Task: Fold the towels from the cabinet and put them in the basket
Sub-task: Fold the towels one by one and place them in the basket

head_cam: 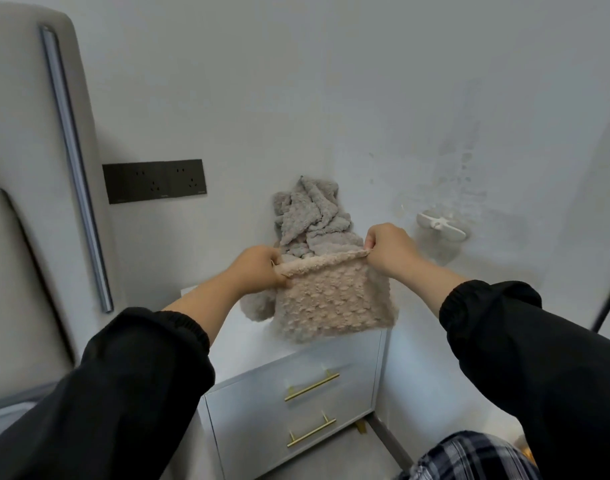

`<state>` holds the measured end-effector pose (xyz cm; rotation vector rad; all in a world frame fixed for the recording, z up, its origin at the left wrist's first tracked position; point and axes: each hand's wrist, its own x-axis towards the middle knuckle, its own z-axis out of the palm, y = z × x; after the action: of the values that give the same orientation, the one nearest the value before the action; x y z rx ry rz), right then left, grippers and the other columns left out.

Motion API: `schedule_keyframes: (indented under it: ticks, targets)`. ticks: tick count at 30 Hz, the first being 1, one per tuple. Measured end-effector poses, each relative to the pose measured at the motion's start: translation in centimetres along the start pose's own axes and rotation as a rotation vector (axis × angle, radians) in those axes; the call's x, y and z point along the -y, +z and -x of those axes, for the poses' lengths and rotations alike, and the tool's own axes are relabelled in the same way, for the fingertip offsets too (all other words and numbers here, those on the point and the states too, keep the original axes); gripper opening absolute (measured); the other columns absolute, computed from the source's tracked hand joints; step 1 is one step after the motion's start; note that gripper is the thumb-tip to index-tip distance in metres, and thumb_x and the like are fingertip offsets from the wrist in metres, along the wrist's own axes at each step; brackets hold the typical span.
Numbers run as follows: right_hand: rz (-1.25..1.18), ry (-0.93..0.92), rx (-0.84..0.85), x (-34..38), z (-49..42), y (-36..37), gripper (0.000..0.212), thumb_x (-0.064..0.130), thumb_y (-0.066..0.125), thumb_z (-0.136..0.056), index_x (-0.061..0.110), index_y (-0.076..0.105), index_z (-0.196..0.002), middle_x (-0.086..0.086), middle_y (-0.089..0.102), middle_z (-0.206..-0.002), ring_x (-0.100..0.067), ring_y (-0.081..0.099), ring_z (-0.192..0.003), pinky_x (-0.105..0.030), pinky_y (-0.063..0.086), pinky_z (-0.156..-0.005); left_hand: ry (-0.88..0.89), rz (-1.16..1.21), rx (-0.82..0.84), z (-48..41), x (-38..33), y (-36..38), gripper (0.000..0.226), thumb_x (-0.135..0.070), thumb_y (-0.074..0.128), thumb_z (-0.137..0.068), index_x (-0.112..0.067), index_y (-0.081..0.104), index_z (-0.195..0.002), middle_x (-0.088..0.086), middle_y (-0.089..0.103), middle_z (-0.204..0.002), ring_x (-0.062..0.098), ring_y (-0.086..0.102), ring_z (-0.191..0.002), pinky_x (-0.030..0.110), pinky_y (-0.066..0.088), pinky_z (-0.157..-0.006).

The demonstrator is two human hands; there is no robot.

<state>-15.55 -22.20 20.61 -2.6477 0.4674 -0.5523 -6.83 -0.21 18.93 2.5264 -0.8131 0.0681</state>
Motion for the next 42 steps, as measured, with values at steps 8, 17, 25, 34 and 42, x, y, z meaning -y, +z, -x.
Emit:
schedule_keyframes:
  ticks: [8, 17, 25, 34, 42]
  targets:
    - [-0.275, 0.115, 0.069, -0.3, -0.3, 0.0, 0.035, 0.014, 0.071, -0.082, 0.007, 0.046, -0.058, -0.005, 0.040, -0.052, -0.020, 0.039, -0.047, -0.025, 0.028, -0.048, -0.311, 0.523, 0.392, 1.4, 5.0, -1.2, 0.050, -0.036, 0.094, -0.046, -0.009, 0.060, -0.072, 0.008, 0.054, -0.071, 0.020, 0.050, -0.061, 0.027, 0.038, -0.055]
    - [-0.562, 0.418, 0.426, -3.8, -1.8, 5.5, 0.034, 0.010, 0.074, -0.081, 0.013, 0.043, -0.066, -0.003, 0.033, -0.054, -0.015, 0.029, -0.045, -0.023, 0.024, -0.043, -0.398, 0.404, 0.171, 2.1, 11.9, 1.8, 0.018, -0.010, 0.073, -0.082, -0.006, 0.060, -0.070, 0.004, 0.051, -0.062, 0.013, 0.049, -0.054, 0.019, 0.042, -0.048]
    - [-0.367, 0.466, 0.286, -1.8, -5.2, 14.5, 0.034, 0.030, 0.069, -0.085, 0.006, 0.052, -0.069, -0.006, 0.049, -0.060, -0.020, 0.044, -0.051, -0.030, 0.040, -0.054, -0.620, -0.054, -0.154, -1.4, 15.6, 6.2, 0.020, 0.002, 0.049, -0.081, -0.009, 0.056, -0.065, 0.007, 0.056, -0.065, 0.023, 0.050, -0.052, 0.025, 0.040, -0.045]
    - [-0.823, 0.358, 0.080, -0.9, -7.2, 17.5, 0.016, 0.018, 0.058, -0.095, 0.014, 0.065, -0.081, -0.013, 0.070, -0.092, -0.022, 0.070, -0.077, -0.038, 0.057, -0.079, -0.639, 0.937, -0.444, -5.0, 17.2, 7.6, 0.025, 0.000, 0.055, -0.086, -0.013, 0.063, -0.066, 0.011, 0.066, -0.075, 0.026, 0.065, -0.075, 0.045, 0.055, -0.080]
    - [-1.125, 0.581, 0.227, -2.7, -0.1, 20.7, 0.019, 0.023, 0.057, -0.095, 0.004, 0.058, -0.099, -0.010, 0.066, -0.093, -0.021, 0.068, -0.077, -0.032, 0.056, -0.071, -0.848, 1.504, -0.493, 1.5, 16.1, 11.5, 0.010, -0.004, 0.057, -0.091, -0.003, 0.063, -0.100, 0.009, 0.062, -0.093, 0.022, 0.064, -0.088, 0.032, 0.055, -0.082]
